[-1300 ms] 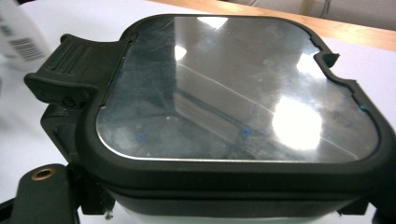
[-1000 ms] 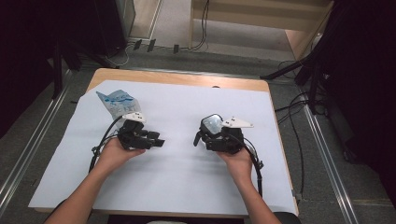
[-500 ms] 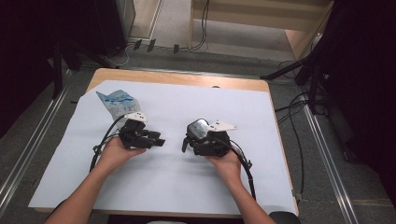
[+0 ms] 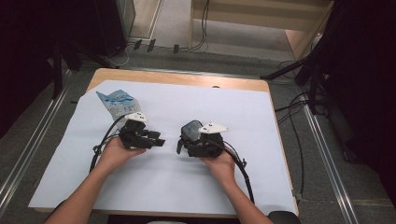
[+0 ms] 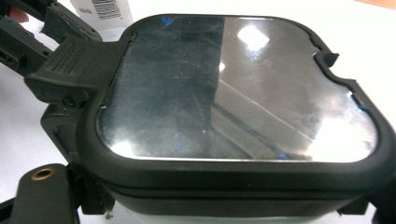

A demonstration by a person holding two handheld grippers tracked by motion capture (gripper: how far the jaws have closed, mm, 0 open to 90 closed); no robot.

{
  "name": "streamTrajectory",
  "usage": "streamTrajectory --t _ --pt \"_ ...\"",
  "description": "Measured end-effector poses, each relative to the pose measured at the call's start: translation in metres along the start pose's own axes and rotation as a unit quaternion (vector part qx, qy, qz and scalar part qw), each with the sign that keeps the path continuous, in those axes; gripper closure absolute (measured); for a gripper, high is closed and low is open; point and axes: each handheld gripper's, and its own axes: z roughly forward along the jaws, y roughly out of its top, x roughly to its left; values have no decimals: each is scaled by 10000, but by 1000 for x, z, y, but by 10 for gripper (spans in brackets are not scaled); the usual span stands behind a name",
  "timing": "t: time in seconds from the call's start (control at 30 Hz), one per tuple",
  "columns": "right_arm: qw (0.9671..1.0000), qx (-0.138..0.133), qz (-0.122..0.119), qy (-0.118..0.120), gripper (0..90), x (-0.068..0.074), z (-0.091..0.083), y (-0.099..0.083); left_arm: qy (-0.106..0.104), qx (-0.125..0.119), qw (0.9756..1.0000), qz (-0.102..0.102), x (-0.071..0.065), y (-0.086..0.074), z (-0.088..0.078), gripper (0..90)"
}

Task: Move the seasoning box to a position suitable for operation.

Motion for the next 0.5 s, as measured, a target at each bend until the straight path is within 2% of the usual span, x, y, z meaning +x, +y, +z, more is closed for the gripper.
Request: streamTrajectory --t 0.2,0.5 --pt "9999 -78 -85 -38 158 2 0 -5 -38 -2 10000 18 -1 0 2 549" --pt "9999 83 -69 88 134 2 0 -7 -35 -42 10000 3 -2 1 2 547"
